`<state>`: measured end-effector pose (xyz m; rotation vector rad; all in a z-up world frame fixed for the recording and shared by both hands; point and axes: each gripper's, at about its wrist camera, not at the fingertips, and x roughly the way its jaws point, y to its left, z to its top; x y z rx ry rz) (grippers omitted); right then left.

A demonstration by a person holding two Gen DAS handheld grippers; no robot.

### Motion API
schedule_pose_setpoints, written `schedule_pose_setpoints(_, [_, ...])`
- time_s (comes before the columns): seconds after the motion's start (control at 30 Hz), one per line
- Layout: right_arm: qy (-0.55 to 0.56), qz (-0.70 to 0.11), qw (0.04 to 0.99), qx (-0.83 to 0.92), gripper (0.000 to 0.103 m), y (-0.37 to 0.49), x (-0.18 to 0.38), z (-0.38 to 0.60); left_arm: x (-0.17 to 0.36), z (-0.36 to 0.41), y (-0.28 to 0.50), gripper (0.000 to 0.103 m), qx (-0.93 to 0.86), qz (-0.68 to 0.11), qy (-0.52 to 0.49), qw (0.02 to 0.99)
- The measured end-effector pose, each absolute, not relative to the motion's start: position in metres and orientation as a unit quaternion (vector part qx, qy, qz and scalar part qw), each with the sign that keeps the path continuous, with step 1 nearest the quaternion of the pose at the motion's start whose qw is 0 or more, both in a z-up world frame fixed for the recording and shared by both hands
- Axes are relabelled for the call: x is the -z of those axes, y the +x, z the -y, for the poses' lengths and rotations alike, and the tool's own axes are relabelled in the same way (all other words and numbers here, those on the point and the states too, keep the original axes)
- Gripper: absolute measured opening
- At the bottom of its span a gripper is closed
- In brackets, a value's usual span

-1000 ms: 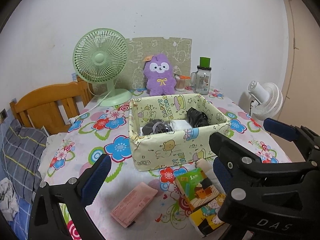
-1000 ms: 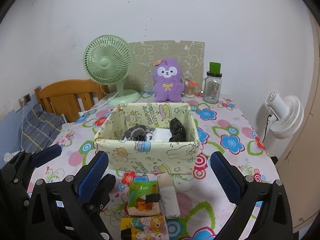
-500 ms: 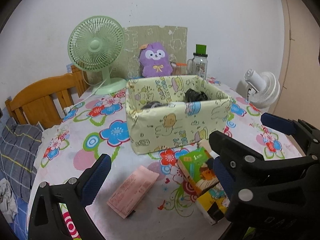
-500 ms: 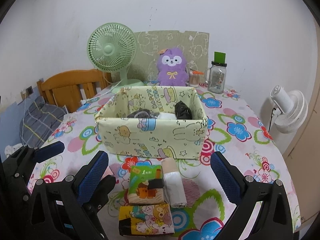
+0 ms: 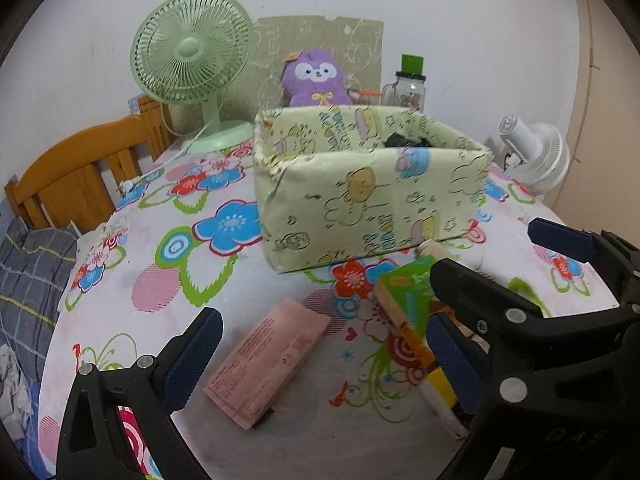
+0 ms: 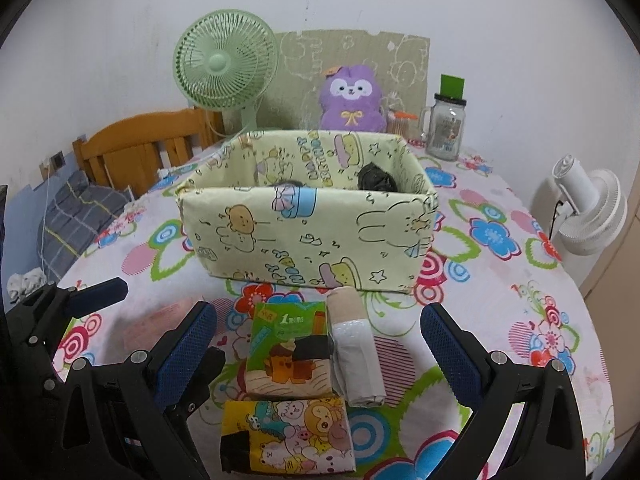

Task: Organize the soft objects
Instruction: 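Withdraw both tools from the box toward the items on the table, then grasp the green tissue pack with the right tool while the left tool grasps the pink packet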

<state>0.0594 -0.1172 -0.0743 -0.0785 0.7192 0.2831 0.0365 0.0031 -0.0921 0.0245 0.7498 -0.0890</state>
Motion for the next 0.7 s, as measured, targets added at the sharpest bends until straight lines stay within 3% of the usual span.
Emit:
schedule_pose_setpoints(0.23, [-0.045,-0.378,0.913,-0.147,0.098,0.074,0.088,0.108,0.105,-0.013,0.051,0.102,0.021,-0.391,0.02,0.92])
schedule_pose_setpoints(0.7, [-0.043,-0.445,0.878,-0.171,0.067,0.096,0.119,0.09,0.128,-0.02,0.067,0.1,0.004,-0.429,0.046,0.902])
